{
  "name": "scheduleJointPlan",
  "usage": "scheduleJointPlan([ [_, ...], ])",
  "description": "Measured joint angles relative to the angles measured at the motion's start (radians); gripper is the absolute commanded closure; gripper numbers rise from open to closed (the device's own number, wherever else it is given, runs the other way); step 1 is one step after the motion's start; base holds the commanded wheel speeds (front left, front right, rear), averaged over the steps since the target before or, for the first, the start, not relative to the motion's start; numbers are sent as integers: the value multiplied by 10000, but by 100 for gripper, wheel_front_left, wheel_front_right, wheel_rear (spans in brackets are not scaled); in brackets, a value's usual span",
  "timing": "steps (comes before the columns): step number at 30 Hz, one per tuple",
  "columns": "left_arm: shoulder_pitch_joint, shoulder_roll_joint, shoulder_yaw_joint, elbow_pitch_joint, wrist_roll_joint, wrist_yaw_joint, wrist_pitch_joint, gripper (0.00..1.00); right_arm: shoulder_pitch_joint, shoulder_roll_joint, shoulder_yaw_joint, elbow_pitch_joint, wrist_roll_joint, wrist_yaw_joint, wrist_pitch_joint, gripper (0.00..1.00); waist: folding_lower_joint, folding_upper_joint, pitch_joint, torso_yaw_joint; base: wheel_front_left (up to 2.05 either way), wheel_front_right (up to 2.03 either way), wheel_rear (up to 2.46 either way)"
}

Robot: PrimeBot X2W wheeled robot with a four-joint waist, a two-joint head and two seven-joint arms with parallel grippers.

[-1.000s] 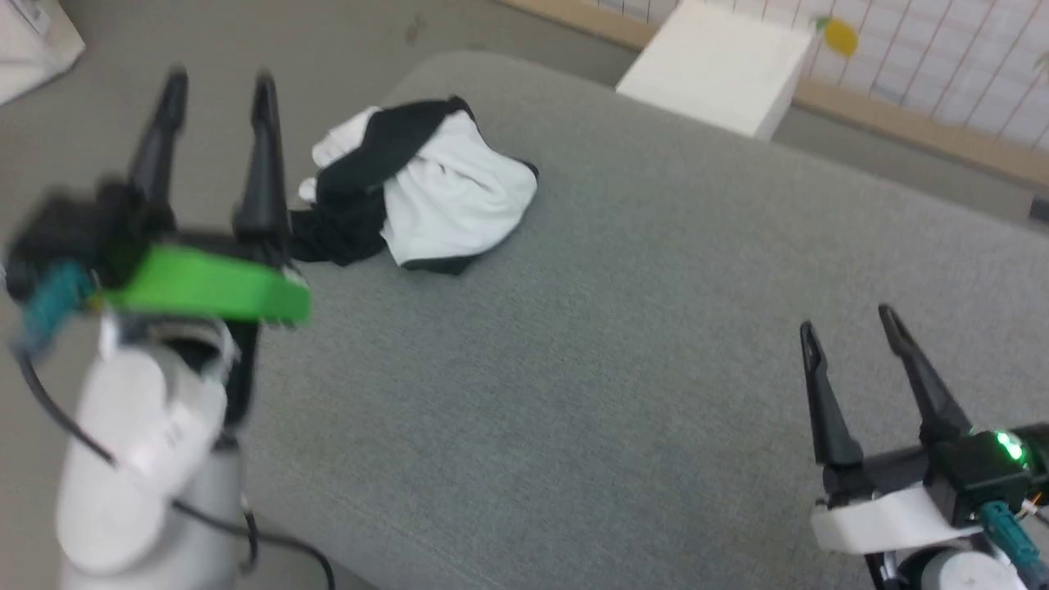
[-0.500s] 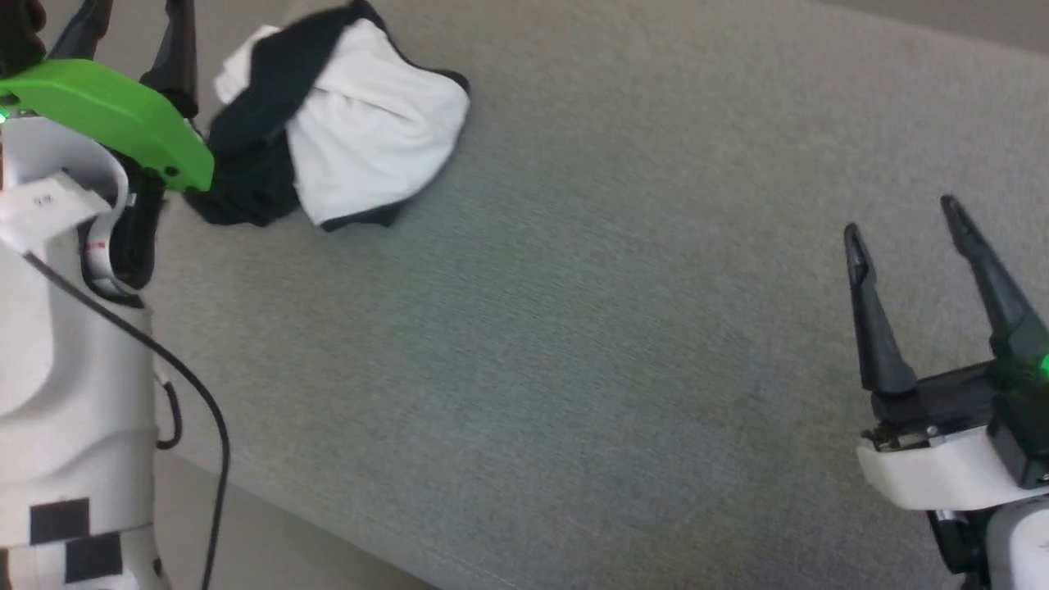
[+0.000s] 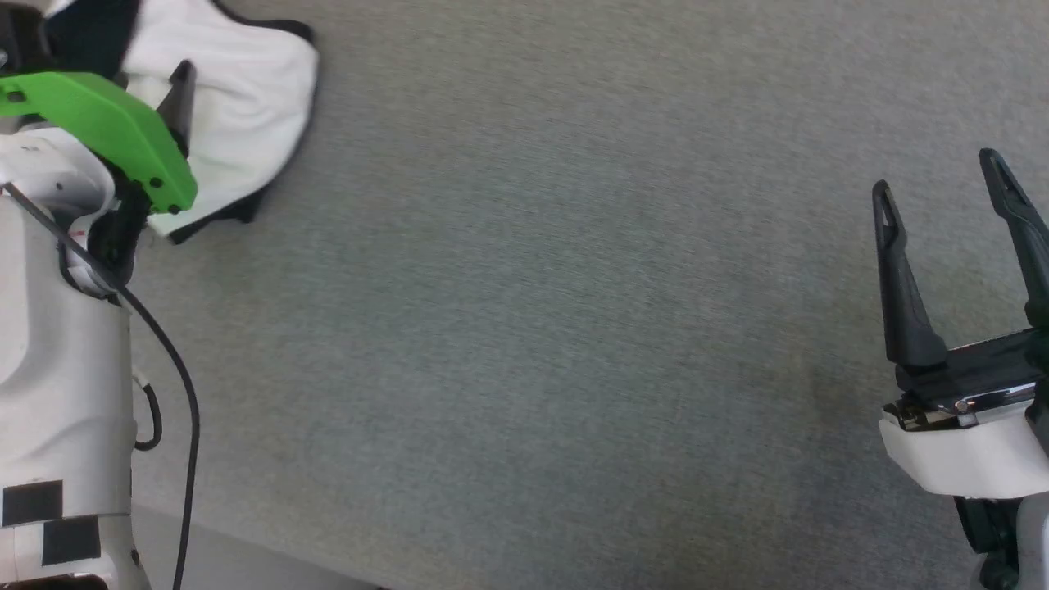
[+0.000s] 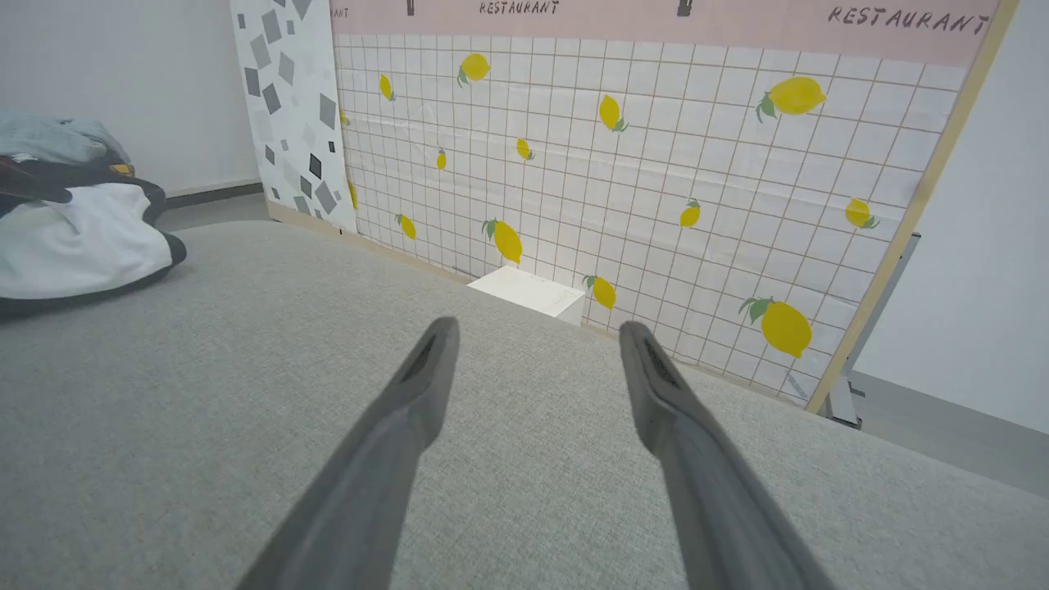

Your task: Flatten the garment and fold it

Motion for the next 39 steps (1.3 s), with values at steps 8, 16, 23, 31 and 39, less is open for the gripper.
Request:
scheduleJointPlan([
  [8,143,159,226,658,82,1323,1202,100,-24,-2,-59,-15,29,0,-15,0,0,0,539,-729,0,0,0],
  [16,214,439,330,667,380,1705,901,100,-24,138,-56,217,100,0,-125,0,-1,0,340,-1001,0,0,0],
  [23,166,1216,353,424,512,1407,458,100,-21,447,10,723,190,0,-433,0,-1,0,-432,-988,0,0,0],
  [31,-383,2121,274,-165,621,880,328,100,335,932,-125,1515,336,0,-924,0,-3,0,-1730,-1052,0,0,0],
  [39,-1291,2401,-201,-1085,679,477,792,100,969,1143,-593,1981,562,0,-1256,0,-3,0,-3227,-1245,0,0,0],
])
